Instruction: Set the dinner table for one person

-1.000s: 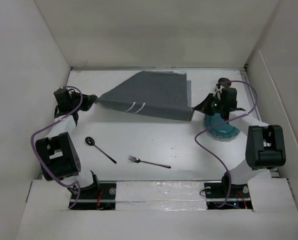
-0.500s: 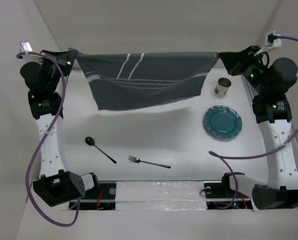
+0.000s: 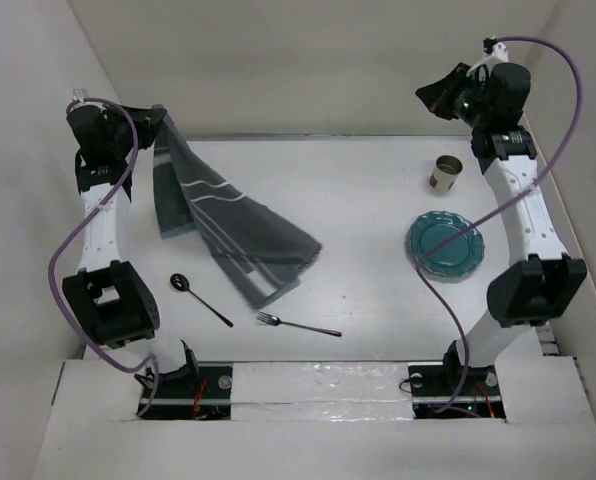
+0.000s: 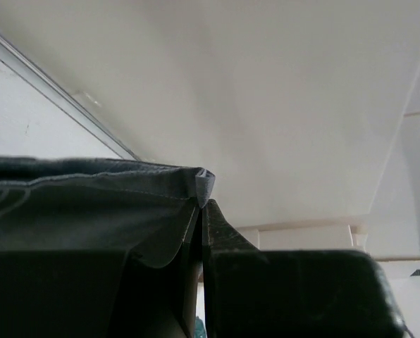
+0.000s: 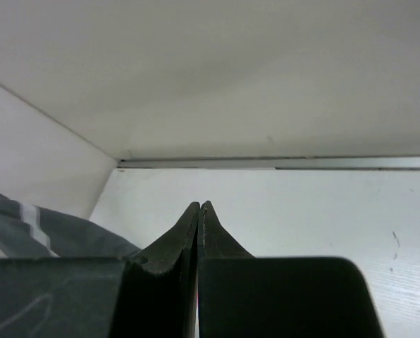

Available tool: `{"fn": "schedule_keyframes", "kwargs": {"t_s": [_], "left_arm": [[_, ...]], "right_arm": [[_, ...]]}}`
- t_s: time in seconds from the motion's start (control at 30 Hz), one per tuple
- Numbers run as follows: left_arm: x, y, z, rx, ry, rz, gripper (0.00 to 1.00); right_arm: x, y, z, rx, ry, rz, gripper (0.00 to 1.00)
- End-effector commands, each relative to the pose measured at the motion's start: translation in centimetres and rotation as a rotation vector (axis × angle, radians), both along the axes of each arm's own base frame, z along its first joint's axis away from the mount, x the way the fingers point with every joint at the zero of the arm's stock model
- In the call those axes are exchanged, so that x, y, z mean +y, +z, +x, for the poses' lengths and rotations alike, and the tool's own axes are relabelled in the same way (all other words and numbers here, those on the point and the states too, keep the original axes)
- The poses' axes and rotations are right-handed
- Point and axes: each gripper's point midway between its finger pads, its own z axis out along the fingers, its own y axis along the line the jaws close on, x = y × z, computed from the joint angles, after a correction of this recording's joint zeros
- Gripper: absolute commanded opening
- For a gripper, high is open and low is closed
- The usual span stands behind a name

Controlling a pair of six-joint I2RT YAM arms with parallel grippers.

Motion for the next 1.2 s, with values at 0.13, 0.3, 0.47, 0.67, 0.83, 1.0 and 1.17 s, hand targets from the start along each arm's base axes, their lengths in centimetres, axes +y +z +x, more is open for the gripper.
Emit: {"fn": "schedule_keyframes", "kwargs": {"t_s": [0.13,0.3,0.47,0.67,0.83,1.0,1.17], "left_arm": [[-0.1,6.1,-0.3,-0.176,-0.029,0.038,0.0],[0.5,2.7,-2.0,-0.137,-0.024,0.029,0.0],[0.7,0.4,-2.0,-0.082,-0.018,0.05,0.0],[0.5,0.0,-2.2,-0.071,-0.033,0.059,0.0],[0.5,-0.3,-2.4,-0.062,-0.034,0.065,0.0],[0.4,-0.7,-2.4,-0.053,-0.037,0.064,0.0],[0.4,-0.7,-2.5,-0.051,-0.036,0.063,0.0]], "right_arm": [[5.5,-6.6,-0.7,0.129,0.151,-0.113,0.0],[14.7,-18.1,-7.7,0.285,0.431,-0.168,0.22],[20.4,-26.6,-12.8,0.423,0.622,-0.251,0.5],[23.8,-33.1,-15.8,0.533,0.764,-0.24,0.54],[25.6,-35.8,-17.2,0.569,0.823,-0.176,0.54],[27.0,-38.6,-17.9,0.627,0.834,-0.157,0.54],[28.1,-39.5,-18.2,0.652,0.83,-0.165,0.54]]}}
